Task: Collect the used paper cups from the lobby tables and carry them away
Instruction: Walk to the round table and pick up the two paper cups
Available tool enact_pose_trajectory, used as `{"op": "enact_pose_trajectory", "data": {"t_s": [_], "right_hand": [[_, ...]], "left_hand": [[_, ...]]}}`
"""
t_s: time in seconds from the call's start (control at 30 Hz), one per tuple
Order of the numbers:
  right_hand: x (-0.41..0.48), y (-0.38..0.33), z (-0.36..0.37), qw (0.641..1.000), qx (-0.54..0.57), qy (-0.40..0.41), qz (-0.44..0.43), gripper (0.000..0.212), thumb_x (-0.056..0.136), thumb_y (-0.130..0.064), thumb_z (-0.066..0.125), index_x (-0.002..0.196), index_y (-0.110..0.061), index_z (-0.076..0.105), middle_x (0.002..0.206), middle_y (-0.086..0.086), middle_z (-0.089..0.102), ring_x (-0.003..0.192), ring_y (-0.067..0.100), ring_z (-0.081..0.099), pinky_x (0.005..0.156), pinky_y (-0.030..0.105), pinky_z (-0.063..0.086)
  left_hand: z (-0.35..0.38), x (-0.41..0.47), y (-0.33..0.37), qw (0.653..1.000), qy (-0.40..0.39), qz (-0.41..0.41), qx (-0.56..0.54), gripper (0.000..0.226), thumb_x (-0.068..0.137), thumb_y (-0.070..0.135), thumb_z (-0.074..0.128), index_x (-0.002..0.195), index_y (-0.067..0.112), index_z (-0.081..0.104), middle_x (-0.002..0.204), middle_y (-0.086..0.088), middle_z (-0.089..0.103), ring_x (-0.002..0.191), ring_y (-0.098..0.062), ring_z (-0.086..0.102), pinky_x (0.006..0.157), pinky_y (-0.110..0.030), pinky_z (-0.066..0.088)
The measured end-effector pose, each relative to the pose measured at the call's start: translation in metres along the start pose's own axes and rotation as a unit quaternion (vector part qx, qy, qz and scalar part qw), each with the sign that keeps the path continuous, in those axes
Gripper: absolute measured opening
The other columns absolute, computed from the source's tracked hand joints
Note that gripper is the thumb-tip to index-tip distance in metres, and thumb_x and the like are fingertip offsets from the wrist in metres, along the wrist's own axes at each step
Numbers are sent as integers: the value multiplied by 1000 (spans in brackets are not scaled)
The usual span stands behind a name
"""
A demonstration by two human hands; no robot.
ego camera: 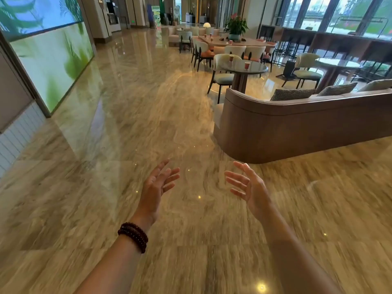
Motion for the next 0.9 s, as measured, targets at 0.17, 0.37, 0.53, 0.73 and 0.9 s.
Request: {"op": "enact_pose_trajectory", "data": {"t_s": [0.17, 0.37, 0.53, 0.73, 0.9], "right_hand": [[16, 20, 14, 1000, -2, -4, 21, 43, 93, -50, 40, 127, -27, 55, 113, 1, 70, 108, 18, 64, 87, 40, 48], [67, 43, 15, 999, -3, -4, 53, 42, 95, -49, 39, 128, -26, 53, 111, 1, 71, 106, 19, 65, 84, 39, 48], [139, 54, 17, 997, 1, -17, 70, 40, 95, -48, 39, 125, -27, 55, 110, 3, 71, 105, 19, 66, 83, 38, 49], [239, 50, 6, 996, -8, -28, 82, 41, 95, -49, 39, 126, -27, 54, 109, 2, 72, 104, 19, 66, 83, 39, 48], [321, 36, -3, 994, -29, -43, 97, 36, 95, -49, 38, 120, -32, 57, 107, 0, 73, 104, 18, 66, 82, 37, 48]], "left_hand": [[-10, 22, -13, 1000, -10, -8, 3, 35, 93, 32, 50, 129, 30, 52, 111, 0, 71, 106, -16, 65, 91, -35, 46], [-22, 64, -38, 1000, 4, -30, 4, 35, 92, 32, 51, 128, 29, 53, 112, -2, 71, 106, -18, 65, 93, -37, 46], [-23, 125, -55, 999, 25, -39, 2, 29, 92, 30, 52, 121, 31, 55, 111, -4, 71, 103, -20, 66, 86, -33, 46], [-3, 224, -66, 998, 34, -57, 11, 30, 89, 32, 55, 120, 32, 56, 110, -3, 71, 102, -20, 66, 84, -33, 46], [8, 308, -57, 997, 54, -55, -1, 39, 83, 36, 57, 121, 30, 55, 109, -3, 71, 102, -20, 67, 83, -32, 45]]}}
Point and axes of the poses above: each hand's wrist, its own x-axis towards the middle knuckle, its own z-axis out of the palm, y = z × x, the point moved 10 cm from there along x, towards the middle knuckle
